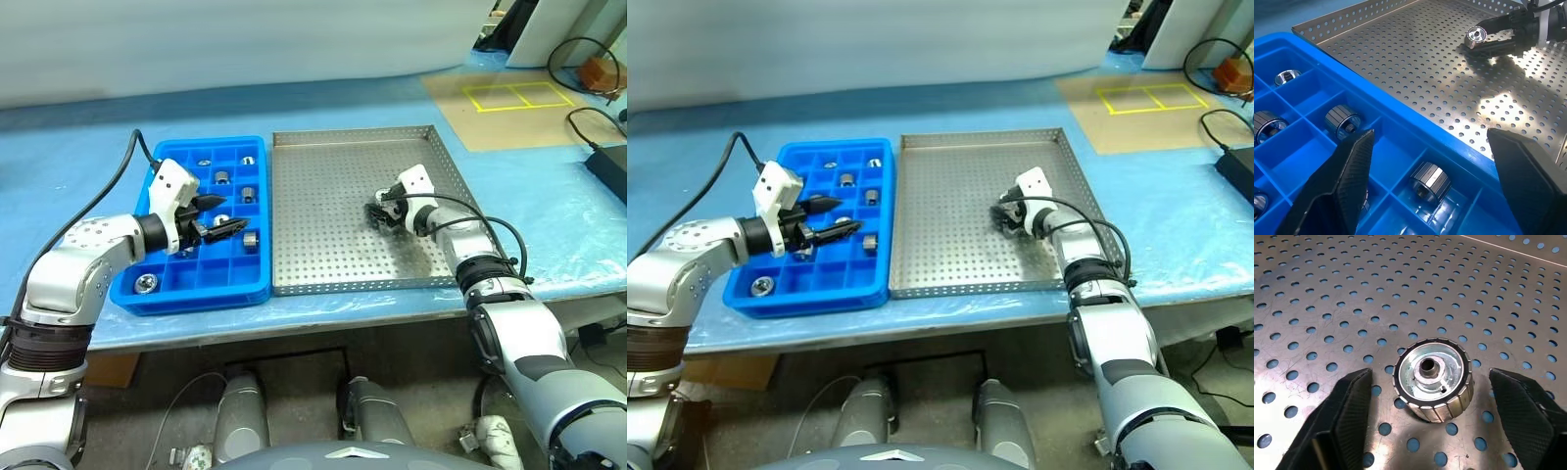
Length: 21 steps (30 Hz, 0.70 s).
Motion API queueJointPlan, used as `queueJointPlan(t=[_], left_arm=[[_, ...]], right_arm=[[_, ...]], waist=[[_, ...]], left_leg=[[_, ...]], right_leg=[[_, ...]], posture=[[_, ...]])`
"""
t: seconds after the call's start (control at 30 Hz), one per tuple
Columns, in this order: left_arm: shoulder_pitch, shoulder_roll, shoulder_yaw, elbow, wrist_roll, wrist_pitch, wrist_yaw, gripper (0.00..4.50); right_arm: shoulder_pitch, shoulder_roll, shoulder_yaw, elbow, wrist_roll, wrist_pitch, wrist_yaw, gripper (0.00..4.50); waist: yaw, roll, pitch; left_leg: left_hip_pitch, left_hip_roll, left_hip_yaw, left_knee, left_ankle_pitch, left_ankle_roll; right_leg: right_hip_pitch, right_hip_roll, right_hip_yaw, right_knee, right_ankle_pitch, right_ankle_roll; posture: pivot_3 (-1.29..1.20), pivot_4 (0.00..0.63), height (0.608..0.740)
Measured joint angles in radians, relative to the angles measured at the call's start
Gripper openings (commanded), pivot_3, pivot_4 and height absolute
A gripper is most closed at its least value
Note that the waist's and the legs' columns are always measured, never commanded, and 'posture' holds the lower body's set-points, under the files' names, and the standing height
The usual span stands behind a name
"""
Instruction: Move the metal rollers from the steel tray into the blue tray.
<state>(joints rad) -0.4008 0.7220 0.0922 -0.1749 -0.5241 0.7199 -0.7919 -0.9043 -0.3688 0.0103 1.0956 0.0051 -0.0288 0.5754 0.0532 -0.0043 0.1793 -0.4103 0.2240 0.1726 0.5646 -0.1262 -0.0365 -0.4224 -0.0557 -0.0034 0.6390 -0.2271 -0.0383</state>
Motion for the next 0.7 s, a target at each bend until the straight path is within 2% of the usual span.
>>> queueJointPlan(t=[0.03,0.07,0.13,0.23,0.53,0.7], left_arm=[[0.0,0.0,0.0,0.0,0.0,0.0,0.0,3.9],[0.0,0.0,0.0,0.0,0.0,0.0,-0.001,3.9],[0.0,0.0,0.0,0.0,0.001,0.0,-0.002,3.9],[-0.001,0.0,0.0,0.001,0.004,-0.001,-0.006,3.9],[-0.009,0.0,0.0,0.003,0.014,-0.002,-0.012,3.9],[0.028,0.045,0.024,-0.009,0.013,-0.005,-0.037,3.9]], right_arm=[[0.002,0.001,0.0,0.0,-0.001,-0.003,-0.001,2.68],[0.003,0.002,0.0,0.0,-0.003,-0.004,-0.008,2.68],[0.003,0.003,0.0,0.0,-0.004,-0.004,-0.015,2.15],[0.003,0.012,0.0,0.0,-0.006,-0.007,-0.022,1.62],[0.002,0.027,0.002,-0.023,-0.006,-0.005,-0.011,1.62],[0.001,0.07,0.004,-0.207,0.028,0.063,0.077,1.62]], waist=[[0.0,0.0,0.0],[0.0,0.0,0.0],[0.0,0.0,0.0],[-0.001,0.0,0.0],[-0.005,0.0,0.0],[-0.013,0.0,0.001]], left_leg=[[0.0,0.0,0.0,0.0,0.0,0.0],[0.001,0.0,0.0,0.0,0.0,0.0],[0.001,0.0,0.0,0.0,0.0,0.0],[0.001,0.0,0.0,0.0,0.0,0.0],[0.0,0.0,0.001,0.0,0.0,0.0],[-0.001,0.0,0.001,-0.002,0.0,0.0]], right_leg=[[0.0,0.0,0.0,0.001,0.0,0.0],[0.0,0.0,0.0,0.001,0.0,0.0],[0.0,0.0,0.0,0.002,0.0,0.0],[0.0,0.0,0.001,0.002,0.0,0.0],[-0.002,0.0,0.002,0.001,0.0,0.0],[-0.005,0.002,0.004,0.001,0.0,0.0]], posture=[[-0.06,0.15,0.74],[-0.06,0.15,0.74],[-0.06,0.15,0.74],[-0.06,0.15,0.74],[-0.05,0.15,0.74],[-0.03,0.15,0.74]])
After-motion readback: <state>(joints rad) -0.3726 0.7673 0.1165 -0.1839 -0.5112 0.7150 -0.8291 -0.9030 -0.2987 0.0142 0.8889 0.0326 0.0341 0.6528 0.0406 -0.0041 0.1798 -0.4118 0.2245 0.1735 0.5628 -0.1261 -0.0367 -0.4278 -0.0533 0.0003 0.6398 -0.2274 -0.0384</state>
